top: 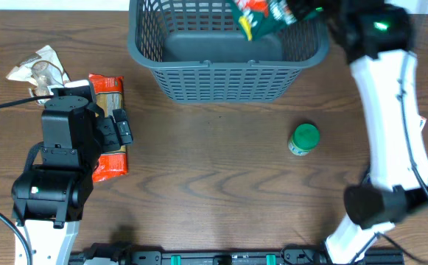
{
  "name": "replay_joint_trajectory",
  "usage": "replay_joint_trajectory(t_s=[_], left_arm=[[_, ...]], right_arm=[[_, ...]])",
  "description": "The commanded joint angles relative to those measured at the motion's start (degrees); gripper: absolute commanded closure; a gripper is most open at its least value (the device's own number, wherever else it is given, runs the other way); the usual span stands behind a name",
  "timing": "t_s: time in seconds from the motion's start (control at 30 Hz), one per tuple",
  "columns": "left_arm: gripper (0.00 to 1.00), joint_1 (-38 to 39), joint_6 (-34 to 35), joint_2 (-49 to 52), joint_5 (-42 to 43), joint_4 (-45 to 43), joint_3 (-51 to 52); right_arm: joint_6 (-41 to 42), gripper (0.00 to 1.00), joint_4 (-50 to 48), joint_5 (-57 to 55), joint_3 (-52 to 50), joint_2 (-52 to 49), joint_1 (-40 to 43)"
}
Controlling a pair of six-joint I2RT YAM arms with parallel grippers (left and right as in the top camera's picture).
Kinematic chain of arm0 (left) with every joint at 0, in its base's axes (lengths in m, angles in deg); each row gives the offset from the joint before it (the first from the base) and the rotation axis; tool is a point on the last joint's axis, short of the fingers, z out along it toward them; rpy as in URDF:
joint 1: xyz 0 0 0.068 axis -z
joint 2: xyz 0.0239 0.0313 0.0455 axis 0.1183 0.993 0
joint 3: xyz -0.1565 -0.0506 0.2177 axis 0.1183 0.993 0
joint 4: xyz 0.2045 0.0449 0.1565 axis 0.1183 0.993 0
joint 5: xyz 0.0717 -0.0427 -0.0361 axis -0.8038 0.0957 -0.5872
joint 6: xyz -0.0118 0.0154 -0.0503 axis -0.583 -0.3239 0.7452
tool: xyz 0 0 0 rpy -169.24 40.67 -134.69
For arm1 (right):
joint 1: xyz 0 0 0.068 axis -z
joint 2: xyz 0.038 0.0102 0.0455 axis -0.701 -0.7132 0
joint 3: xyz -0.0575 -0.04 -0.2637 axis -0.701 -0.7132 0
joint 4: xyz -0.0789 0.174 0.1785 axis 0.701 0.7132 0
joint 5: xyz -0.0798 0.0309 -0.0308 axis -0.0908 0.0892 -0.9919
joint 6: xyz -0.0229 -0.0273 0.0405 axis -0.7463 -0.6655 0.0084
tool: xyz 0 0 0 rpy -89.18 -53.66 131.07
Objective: Pack container
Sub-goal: 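Lift the Nescafe pouch with the right gripper and carry it over the basket, then open the right gripper to drop the pouch into the basket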
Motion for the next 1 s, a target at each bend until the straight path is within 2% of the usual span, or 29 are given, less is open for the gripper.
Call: replay_joint_trajectory(t_s=[0.0,0.27,0.47,0.53,0.57,0.6,0.7,0.83,0.9,0.97], left_arm=[[0.01,-0.24,-1.16,0.17,-0.50,0.15,-1.22],[0.01,-0.24,-1.14,0.17,-0.50,0.13,-1.22],[0.01,-0.24,-1.14,0.17,-0.50,0.13,-1.22],[0.01,-0.24,-1.14,0.17,-0.50,0.13,-1.22],[0.01,-0.24,-1.14,0.17,-0.50,0.11,-1.22],[0.01,-0.24,-1.14,0.17,-0.50,0.11,-1.22],[0.01,-0.24,-1.16,0.17,-0.50,0.11,-1.22],[0.02,-0.24,-1.14,0.17,-0.50,0.11,-1.22],[0.01,-0.24,-1.14,0.17,-0.50,0.11,-1.22],[0.01,-0.24,-1.14,0.17,-0.48,0.11,-1.22]], right_arm=[[-4.57,0.99,-0.66,1.03,0.90,-4.39,-0.85],[0.48,0.99,2.16,1.25,0.90,-16.22,-1.79],[1.90,0.97,7.45,1.25,0.87,-19.71,-1.79],[1.92,0.76,8.70,1.25,0.87,-19.85,-1.77],[1.92,0.56,9.18,1.25,0.90,-19.78,-1.75],[1.90,0.47,9.46,1.27,0.90,-19.63,-1.73],[1.92,0.39,9.22,1.27,0.92,-18.86,-1.73],[5.29,0.19,7.63,1.22,1.27,-16.31,-1.66],[7.74,0.05,6.32,0.79,2.01,-14.05,-1.66],[11.10,0.01,5.18,0.02,3.32,-11.10,-1.51]])
